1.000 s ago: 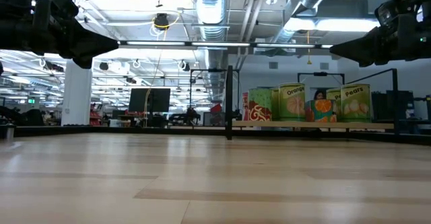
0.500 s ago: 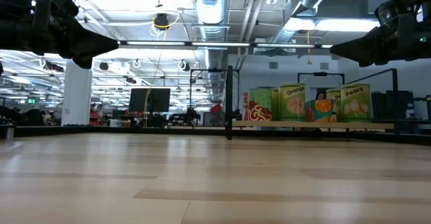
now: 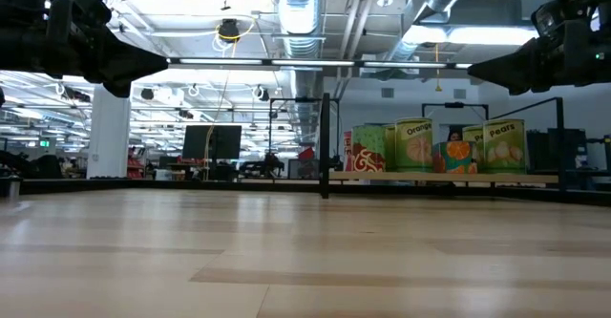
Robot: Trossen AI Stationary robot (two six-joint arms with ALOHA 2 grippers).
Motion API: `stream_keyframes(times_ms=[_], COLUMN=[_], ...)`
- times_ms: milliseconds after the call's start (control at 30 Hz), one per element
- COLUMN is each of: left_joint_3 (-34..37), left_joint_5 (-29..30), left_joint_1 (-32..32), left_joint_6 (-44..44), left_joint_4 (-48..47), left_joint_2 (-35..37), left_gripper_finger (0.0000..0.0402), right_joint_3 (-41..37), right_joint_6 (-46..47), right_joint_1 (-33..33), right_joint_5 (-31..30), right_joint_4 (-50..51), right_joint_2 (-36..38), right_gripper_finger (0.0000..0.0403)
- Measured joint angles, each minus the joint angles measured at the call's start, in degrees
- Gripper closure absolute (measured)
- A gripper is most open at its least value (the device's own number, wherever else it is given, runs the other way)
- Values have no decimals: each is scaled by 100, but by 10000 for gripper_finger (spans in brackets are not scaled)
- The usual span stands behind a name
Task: Pick and place cans onto a shelf
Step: Return to home position
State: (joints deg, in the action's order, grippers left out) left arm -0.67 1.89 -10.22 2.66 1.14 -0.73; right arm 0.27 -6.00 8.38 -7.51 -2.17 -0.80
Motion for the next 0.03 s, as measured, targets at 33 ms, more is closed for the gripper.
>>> stream_keyframes(times_ms=[33], left_joint_3=[0], left_joint_5=[0], left_joint_1=[0], left_joint_6=[1], left_joint_4=[-1], left_joint_2=[-2], left_gripper_finger=[370], right_joint_3=[0], right_joint_6=[0], right_joint_1=[1], right_joint_5=[-2], right_joint_4=[0], right_joint_2=[1], right_gripper_finger=[369])
